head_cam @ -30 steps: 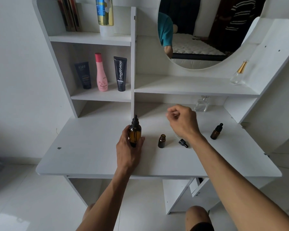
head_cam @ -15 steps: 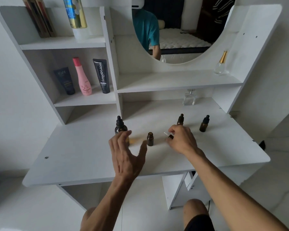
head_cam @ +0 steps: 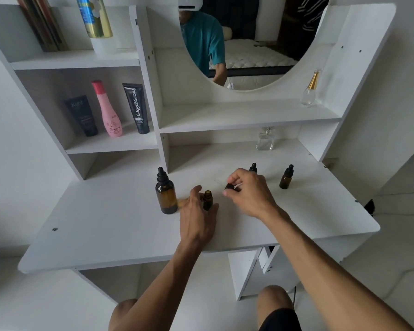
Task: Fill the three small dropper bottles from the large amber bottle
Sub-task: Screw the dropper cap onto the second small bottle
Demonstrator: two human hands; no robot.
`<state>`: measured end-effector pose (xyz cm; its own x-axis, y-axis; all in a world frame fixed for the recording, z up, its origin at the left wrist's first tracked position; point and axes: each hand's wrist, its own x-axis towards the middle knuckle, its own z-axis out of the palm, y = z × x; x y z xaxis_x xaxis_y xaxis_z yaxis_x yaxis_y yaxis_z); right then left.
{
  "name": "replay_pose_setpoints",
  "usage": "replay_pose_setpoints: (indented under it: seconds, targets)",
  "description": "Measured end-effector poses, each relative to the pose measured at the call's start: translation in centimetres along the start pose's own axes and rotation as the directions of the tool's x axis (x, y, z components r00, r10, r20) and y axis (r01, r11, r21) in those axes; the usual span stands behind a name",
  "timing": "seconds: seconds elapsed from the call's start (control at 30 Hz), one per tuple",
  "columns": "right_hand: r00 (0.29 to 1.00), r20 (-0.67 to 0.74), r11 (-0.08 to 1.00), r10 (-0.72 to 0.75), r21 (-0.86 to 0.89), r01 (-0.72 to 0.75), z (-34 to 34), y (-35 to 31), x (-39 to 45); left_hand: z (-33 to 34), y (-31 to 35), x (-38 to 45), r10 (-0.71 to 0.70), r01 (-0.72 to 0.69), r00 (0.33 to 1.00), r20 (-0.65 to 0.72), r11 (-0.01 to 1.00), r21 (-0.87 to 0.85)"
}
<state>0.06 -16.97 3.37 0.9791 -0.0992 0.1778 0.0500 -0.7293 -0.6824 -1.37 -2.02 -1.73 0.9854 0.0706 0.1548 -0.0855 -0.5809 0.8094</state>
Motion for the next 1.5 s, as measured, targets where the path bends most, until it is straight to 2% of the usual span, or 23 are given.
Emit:
replay_pose_setpoints:
  seconds: [0.1, 0.2, 0.4, 0.53, 0.7, 0.93, 1.3, 1.5]
  targets:
    - [0.992, 0.075, 0.994, -0.103, -0.021, 0.105, -1.1, -2.0, 0.6, -0.1, -0.2, 0.3, -0.025, 0.025, 1.0, -0.015, 1.0, -0.016]
    - [0.968, 0.187, 0.974, -0.165, -0.124, 0.19, -1.8, -3.5, 1.3, -0.3, -0.3, 0.2, -0.038, 0.037, 0.999, -0.023, 0.998, -0.041]
    - [0.929, 0.325, 0.93, -0.175, -0.256, 0.264, -1.6, -5.5, 2.2, -0.5, -0.5, 0.1, -0.061, 0.058, 0.998, -0.015, 0.991, -0.122]
    - [0.922, 0.333, 0.913, -0.199, -0.278, 0.297, -1.9, -6.2, 2.3, -0.5, -0.6, 0.1, -0.066, 0.064, 0.998, -0.008, 0.989, -0.131]
    - [0.906, 0.394, 0.901, -0.158, -0.317, 0.295, -1.6, -6.7, 2.1, -0.5, -0.8, 0.2, -0.057, 0.057, 0.998, -0.002, 0.992, -0.11]
    - [0.883, 0.455, 0.885, -0.112, -0.359, 0.297, 0.3, -6.7, 2.0, -0.1, -1.3, 0.5, 0.03, -0.033, 0.999, -0.043, 0.997, -0.069]
    - [0.876, 0.475, 0.897, -0.09, -0.344, 0.279, 0.3, -5.9, 2.6, 0.1, -1.9, 1.1, 0.02, -0.024, 0.998, -0.054, 0.998, -0.066]
    - [0.896, 0.434, 0.889, -0.093, -0.369, 0.271, 0.5, -5.7, 2.5, 0.2, -2.0, 1.2, 0.029, -0.032, 0.997, -0.068, 0.998, -0.047]
